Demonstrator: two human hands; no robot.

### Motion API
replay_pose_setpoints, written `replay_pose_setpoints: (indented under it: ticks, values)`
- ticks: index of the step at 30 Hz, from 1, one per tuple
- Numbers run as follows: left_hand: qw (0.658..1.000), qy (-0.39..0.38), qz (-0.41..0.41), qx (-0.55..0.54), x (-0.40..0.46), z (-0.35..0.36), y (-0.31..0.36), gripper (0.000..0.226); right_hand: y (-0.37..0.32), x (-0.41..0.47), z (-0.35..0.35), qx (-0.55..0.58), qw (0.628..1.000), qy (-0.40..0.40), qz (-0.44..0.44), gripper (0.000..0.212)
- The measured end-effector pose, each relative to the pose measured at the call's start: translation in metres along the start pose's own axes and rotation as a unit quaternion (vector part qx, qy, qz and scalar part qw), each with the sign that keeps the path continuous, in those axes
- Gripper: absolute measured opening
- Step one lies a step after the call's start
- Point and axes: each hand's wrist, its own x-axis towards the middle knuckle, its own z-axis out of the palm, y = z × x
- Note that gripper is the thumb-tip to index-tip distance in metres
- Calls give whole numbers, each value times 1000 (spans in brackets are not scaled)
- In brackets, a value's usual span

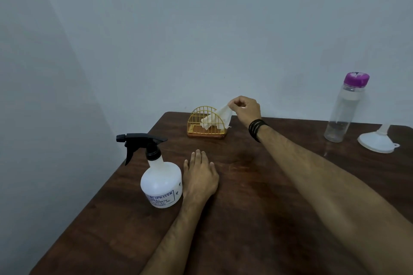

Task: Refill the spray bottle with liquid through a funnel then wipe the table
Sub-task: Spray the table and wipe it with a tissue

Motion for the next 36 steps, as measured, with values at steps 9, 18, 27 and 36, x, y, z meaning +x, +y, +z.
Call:
replay_pose_setpoints:
  ticks: [9, 18, 27, 36]
  values:
    - [1000, 11, 1, -9, 1, 3, -2, 59, -16, 0, -16, 59, 991, 112, -33, 10]
    - [994, 83, 37, -64, 1, 1, 17, 59, -17, 0, -56, -125, 988, 60, -72, 10]
    - [991, -42, 121, -42, 66, 5, 57, 61, -13, 9, -94, -124, 985, 106, -60, 13]
    - [996, -27, 80, -27, 92, 15, 48, 67, 2, 10, -112, -1, 994, 103, 41, 15]
